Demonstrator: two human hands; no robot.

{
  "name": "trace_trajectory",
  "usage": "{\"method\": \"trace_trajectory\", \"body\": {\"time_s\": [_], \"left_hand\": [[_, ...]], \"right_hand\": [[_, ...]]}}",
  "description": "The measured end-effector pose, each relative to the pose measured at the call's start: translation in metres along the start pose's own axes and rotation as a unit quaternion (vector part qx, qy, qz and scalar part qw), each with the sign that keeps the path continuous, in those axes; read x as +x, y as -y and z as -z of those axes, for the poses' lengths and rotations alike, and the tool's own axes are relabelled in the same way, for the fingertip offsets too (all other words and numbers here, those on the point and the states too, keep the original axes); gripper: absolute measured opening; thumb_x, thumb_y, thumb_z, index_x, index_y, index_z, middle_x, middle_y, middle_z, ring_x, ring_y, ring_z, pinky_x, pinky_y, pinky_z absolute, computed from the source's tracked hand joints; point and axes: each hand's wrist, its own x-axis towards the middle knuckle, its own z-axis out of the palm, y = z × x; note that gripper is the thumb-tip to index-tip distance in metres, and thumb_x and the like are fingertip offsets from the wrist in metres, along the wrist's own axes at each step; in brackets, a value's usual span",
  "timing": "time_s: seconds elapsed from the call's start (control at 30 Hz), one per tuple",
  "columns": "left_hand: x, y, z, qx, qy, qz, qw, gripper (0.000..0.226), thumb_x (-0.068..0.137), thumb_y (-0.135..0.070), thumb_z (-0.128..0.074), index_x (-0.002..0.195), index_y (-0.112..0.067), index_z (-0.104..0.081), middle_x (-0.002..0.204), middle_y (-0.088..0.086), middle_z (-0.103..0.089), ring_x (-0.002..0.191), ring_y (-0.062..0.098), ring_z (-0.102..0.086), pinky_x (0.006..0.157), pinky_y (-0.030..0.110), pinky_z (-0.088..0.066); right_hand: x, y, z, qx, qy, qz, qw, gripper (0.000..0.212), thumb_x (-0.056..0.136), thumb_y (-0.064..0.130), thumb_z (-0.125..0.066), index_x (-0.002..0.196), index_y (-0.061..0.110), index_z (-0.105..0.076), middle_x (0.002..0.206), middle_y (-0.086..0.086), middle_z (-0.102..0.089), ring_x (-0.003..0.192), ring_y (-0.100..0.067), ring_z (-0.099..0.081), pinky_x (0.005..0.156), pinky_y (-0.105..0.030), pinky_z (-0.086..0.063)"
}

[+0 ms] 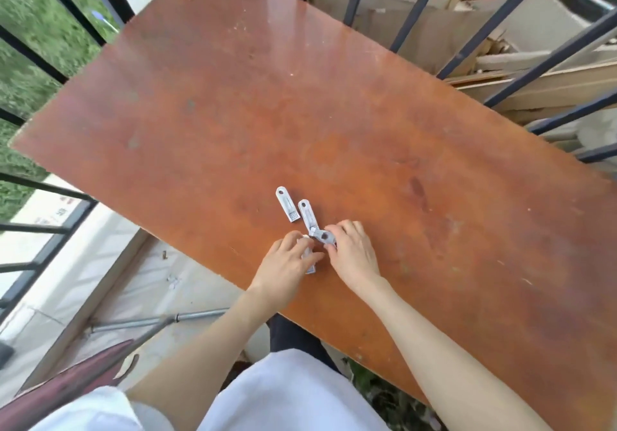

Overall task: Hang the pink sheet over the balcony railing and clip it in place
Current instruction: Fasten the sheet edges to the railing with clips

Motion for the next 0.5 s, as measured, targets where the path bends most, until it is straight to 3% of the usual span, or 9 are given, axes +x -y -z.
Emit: {"method": "trace_trajectory", "body": {"time_s": [0.17, 0.3, 0.37, 0.5], "left_hand": [[-0.013, 0.016, -0.007, 0.018, 0.008, 0.058, 0.998, 0.044, 0.091, -0.011, -0.047, 0.131, -0.03, -0.048, 0.128, 0.003, -0.044, 0.122, 0.027, -0.035, 0.092, 0.034, -0.037], [-0.027, 0.018, -0.002, -0.042, -0.041, 0.126, 0.99, 0.029, 0.096, -0.028, -0.046, 0.125, -0.025, -0.05, 0.112, 0.001, -0.049, 0.101, 0.02, -0.047, 0.078, 0.027, -0.038], [-0.038, 0.014, 0.007, -0.177, -0.089, 0.205, 0.958, 0.027, 0.094, -0.03, -0.051, 0.119, -0.018, -0.053, 0.102, 0.0, -0.053, 0.089, 0.019, -0.054, 0.068, 0.025, -0.041], [-0.082, 0.015, 0.026, -0.427, -0.177, 0.293, 0.837, 0.013, 0.088, -0.022, -0.062, 0.097, -0.019, -0.054, 0.079, -0.013, -0.059, 0.073, 0.011, -0.058, 0.061, 0.01, -0.04]], "right_hand": [[-0.006, 0.003, 0.0, 0.049, -0.01, 0.007, 0.999, 0.026, 0.091, 0.015, -0.053, 0.116, 0.011, -0.058, 0.111, -0.005, -0.055, 0.106, -0.023, -0.048, 0.09, -0.034, -0.041], [-0.022, 0.013, 0.0, 0.155, -0.002, -0.046, 0.987, 0.024, 0.09, 0.017, -0.054, 0.114, 0.014, -0.057, 0.105, 0.0, -0.052, 0.097, -0.019, -0.054, 0.083, -0.034, -0.046], [-0.028, 0.025, 0.003, 0.227, 0.01, -0.075, 0.971, 0.026, 0.09, 0.019, -0.053, 0.116, 0.016, -0.056, 0.101, 0.002, -0.055, 0.092, -0.017, -0.056, 0.083, -0.034, -0.047], [-0.04, 0.068, 0.006, 0.325, 0.049, -0.067, 0.942, 0.03, 0.092, 0.015, -0.05, 0.122, 0.014, -0.054, 0.103, -0.002, -0.062, 0.094, -0.018, -0.061, 0.085, -0.033, -0.048]]}}
